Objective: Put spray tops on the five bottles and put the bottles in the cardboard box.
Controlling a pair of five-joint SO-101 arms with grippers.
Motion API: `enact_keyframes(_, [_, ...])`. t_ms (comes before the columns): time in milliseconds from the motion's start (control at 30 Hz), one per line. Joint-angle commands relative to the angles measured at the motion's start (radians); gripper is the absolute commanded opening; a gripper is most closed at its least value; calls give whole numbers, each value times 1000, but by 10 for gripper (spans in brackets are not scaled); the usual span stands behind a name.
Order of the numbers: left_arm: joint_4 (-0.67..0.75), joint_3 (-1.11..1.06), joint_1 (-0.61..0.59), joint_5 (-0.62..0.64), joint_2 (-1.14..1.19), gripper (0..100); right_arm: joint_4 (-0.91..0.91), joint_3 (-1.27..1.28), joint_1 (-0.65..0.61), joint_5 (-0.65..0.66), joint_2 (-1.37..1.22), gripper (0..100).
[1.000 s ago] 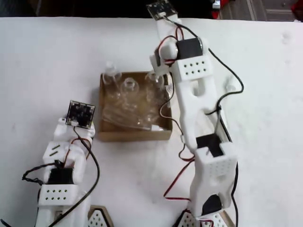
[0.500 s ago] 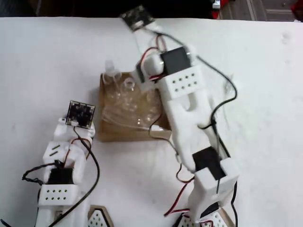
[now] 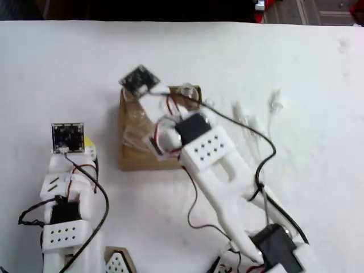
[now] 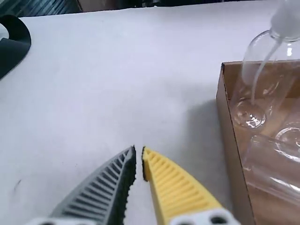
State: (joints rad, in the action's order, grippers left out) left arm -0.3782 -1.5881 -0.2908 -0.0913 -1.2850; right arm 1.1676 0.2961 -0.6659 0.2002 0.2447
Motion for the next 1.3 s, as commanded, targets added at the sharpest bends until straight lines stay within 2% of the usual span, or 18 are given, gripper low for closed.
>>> enact_keyframes(0, [20, 57, -16, 14, -15, 35, -177, 121, 7, 55, 64, 190])
enact_keyframes(100, [18, 57, -16, 14, -15, 46, -153, 87, 8, 115, 12, 190])
enact_keyframes(300, [18, 55, -16, 18, -15, 173, -119, -75, 22, 115, -208, 191])
enact_keyframes(433, [18, 55, -16, 18, -15, 175, -124, -132, 25, 61, -318, 204])
enact_keyframes(600, [18, 55, -16, 18, -15, 175, -124, -143, 21, 41, -371, 297])
enact_keyframes(867, [18, 55, -16, 18, -15, 175, -127, -140, 5, 32, -375, 297])
enact_keyframes(1267, [20, 55, -16, 18, -15, 175, -185, -161, -18, 31, -521, 297])
